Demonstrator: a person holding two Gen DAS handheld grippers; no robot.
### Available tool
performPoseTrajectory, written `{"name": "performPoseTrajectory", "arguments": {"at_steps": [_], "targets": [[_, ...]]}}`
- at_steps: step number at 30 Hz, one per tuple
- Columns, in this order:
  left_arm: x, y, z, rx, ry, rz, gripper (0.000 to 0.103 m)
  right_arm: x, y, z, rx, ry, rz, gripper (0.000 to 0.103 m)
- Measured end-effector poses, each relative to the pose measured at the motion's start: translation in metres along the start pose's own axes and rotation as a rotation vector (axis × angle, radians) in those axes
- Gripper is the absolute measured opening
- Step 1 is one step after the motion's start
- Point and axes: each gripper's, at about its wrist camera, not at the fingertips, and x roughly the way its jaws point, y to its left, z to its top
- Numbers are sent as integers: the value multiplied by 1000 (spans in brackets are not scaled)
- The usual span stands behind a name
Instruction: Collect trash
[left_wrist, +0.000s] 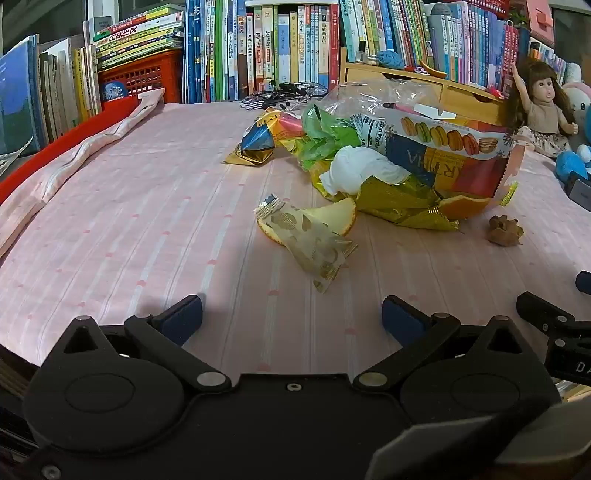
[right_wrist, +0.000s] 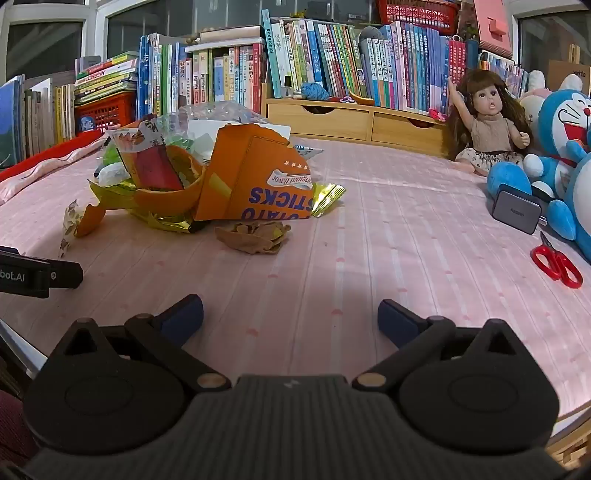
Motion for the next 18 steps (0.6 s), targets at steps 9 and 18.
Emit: {"name": "performPoseTrajectory", "arguments": {"at_steps": [9,18], "targets": [[0,0,0,-2,-1,1,103,0,-1,0,-2,-1,3,103],[-3,0,-2,-17,-13,28,103,0,-1,0,0,-2,-1,103]]}}
